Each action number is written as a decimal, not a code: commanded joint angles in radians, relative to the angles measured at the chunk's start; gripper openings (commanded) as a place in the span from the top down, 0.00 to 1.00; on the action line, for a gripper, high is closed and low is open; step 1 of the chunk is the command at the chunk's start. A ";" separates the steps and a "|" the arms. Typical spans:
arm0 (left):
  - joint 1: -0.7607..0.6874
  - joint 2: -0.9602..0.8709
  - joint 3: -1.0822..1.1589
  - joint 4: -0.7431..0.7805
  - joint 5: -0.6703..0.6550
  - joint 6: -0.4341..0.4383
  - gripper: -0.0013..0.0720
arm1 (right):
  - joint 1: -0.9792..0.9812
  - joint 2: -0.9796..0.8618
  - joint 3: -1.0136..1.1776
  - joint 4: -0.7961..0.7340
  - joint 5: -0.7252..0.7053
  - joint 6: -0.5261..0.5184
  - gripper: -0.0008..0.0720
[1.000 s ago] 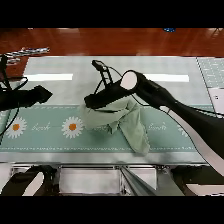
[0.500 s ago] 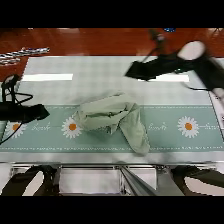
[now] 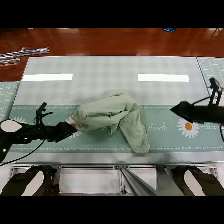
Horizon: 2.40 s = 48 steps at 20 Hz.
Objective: Fold the shirts.
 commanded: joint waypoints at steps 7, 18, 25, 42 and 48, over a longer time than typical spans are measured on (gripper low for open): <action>-0.276 -0.252 -0.002 -0.350 0.365 0.078 0.29 | -0.031 0.101 -0.190 0.035 -0.027 -0.012 0.43; -0.277 -0.502 0.225 -0.421 0.277 0.229 0.96 | -0.029 0.087 -0.315 0.090 0.062 -0.068 0.43; -0.276 -0.502 0.267 -0.421 0.268 0.231 0.96 | 0.168 -0.002 -0.348 0.187 0.047 -0.080 0.43; -0.008 -0.369 0.592 -0.444 -0.013 0.211 0.96 | 0.357 -0.331 0.456 0.119 0.088 -0.153 0.96; 0.158 -0.211 0.972 -0.444 -0.050 0.117 0.96 | 0.268 -0.320 1.135 -0.063 0.279 -0.064 0.96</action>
